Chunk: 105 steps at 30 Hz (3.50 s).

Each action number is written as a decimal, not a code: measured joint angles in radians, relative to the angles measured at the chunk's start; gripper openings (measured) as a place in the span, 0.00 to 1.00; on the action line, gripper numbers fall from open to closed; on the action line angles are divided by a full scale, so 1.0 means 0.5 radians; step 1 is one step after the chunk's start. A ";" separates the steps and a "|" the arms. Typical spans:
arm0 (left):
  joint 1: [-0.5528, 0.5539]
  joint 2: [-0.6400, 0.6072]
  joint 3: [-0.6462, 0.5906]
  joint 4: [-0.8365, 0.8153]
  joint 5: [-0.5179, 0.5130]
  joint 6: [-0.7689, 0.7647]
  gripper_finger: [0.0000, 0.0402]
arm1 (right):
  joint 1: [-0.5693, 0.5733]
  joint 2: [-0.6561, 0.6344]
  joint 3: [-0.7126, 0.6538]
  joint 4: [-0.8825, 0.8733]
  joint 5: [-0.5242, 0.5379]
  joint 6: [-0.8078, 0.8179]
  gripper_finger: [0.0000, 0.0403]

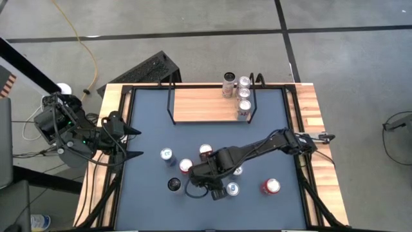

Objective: Place canned beverage on shelf
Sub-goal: Put the white soda can on the shelf aligned with the other white soda can

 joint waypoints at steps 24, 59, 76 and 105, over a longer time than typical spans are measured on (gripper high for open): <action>0.000 -0.001 0.000 0.001 -0.032 0.027 0.83 | -0.274 -0.426 0.099 -0.419 0.324 0.419 0.51; 0.000 -0.001 0.000 0.000 -0.224 0.023 0.83 | -1.443 -0.705 0.100 -0.473 0.208 -0.348 0.51; 0.000 -0.001 0.000 0.000 -0.341 -0.010 0.83 | -1.597 -0.693 -0.282 -0.230 0.099 -0.596 0.51; 0.000 -0.001 0.000 0.000 -0.344 -0.082 0.83 | -1.740 -0.693 -0.387 0.046 -0.062 -0.702 0.51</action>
